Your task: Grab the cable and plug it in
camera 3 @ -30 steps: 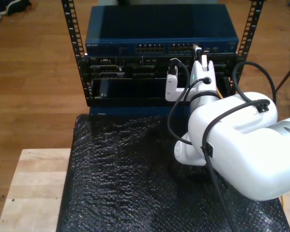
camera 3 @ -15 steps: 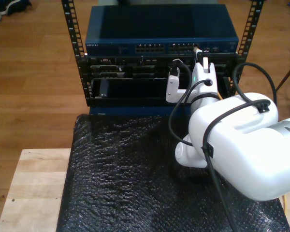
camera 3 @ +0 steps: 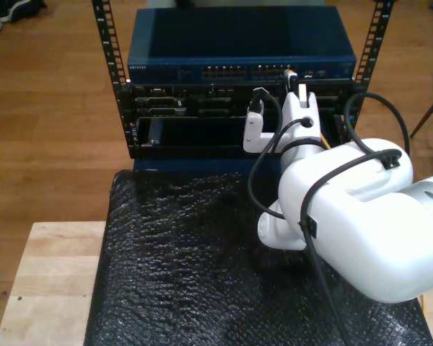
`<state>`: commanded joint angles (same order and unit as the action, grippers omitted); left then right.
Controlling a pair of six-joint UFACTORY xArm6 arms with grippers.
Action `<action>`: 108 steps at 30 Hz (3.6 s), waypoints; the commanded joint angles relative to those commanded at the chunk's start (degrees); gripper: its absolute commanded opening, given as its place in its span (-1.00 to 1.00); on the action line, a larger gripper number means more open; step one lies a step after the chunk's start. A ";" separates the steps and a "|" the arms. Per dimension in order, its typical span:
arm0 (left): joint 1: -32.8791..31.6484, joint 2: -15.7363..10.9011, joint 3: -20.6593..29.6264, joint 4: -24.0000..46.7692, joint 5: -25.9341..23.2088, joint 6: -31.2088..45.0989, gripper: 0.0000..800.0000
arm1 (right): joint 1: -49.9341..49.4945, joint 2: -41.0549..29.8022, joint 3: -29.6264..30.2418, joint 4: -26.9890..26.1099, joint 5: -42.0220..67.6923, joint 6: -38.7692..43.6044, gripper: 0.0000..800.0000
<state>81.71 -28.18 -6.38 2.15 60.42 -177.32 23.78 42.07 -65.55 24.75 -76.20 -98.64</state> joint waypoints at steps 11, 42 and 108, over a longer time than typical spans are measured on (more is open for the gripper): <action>0.00 0.00 0.00 0.00 0.09 0.00 1.00 | 0.09 -0.09 -0.09 0.79 -0.09 -0.18 -1.00; 0.00 0.00 0.00 0.00 0.09 0.00 1.00 | 0.44 0.00 -0.97 2.90 0.00 -0.26 -1.00; 0.00 0.00 0.00 0.00 0.09 0.00 1.00 | 0.18 0.70 -1.76 2.90 0.35 -0.18 -1.00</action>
<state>81.71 -28.18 -6.38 2.15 60.51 -177.32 23.96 42.77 -67.31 27.65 -75.85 -98.81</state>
